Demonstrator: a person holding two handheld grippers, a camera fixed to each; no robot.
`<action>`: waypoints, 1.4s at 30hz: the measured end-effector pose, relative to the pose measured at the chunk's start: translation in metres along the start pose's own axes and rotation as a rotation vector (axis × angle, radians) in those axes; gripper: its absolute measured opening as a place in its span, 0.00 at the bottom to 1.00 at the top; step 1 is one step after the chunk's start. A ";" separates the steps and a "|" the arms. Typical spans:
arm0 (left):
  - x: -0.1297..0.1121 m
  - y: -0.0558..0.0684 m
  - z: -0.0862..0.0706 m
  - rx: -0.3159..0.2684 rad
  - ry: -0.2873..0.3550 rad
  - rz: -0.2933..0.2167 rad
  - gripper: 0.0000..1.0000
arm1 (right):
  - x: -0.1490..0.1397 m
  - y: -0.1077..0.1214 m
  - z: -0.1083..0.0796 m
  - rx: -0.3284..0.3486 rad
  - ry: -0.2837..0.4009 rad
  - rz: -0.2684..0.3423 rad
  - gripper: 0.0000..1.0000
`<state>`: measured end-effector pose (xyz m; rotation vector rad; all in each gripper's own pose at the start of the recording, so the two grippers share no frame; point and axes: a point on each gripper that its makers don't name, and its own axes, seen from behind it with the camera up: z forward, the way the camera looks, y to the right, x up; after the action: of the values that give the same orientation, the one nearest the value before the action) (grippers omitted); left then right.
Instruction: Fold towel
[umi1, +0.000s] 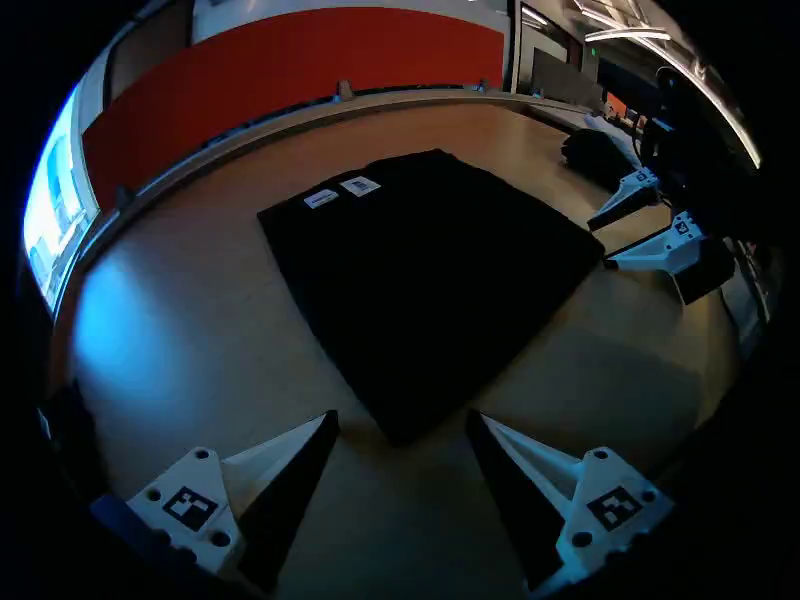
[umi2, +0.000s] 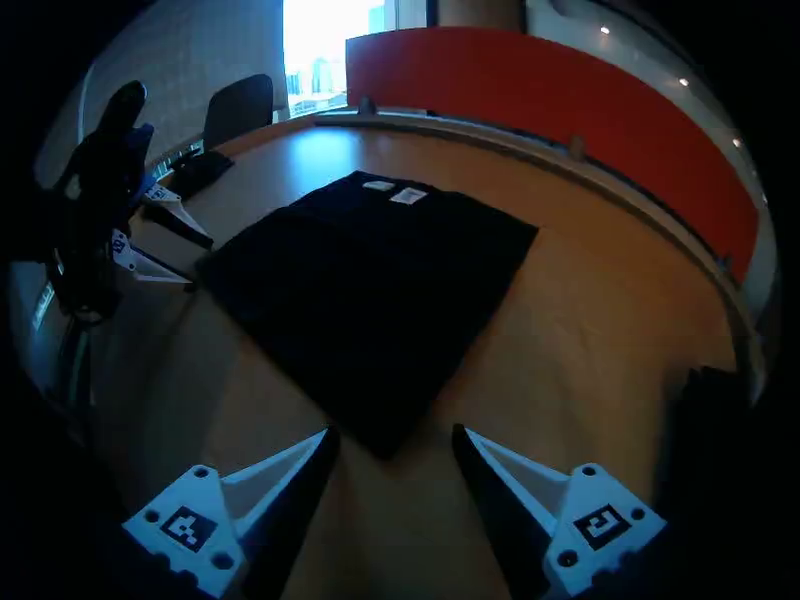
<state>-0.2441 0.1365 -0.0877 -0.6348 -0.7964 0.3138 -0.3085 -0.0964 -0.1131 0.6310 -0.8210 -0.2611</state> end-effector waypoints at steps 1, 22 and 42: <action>0.000 0.000 0.000 0.000 -0.001 -0.002 0.94 | 0.000 0.000 0.000 0.000 0.001 0.001 0.84; 0.000 -0.001 0.000 0.013 -0.024 -0.021 0.66 | 0.001 -0.004 0.000 0.022 -0.004 -0.028 0.35; 0.000 0.003 0.001 0.013 -0.033 -0.018 0.42 | 0.002 -0.007 -0.001 0.029 -0.015 -0.025 0.20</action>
<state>-0.2450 0.1392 -0.0889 -0.6109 -0.8311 0.3134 -0.3067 -0.1025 -0.1169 0.6677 -0.8329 -0.2773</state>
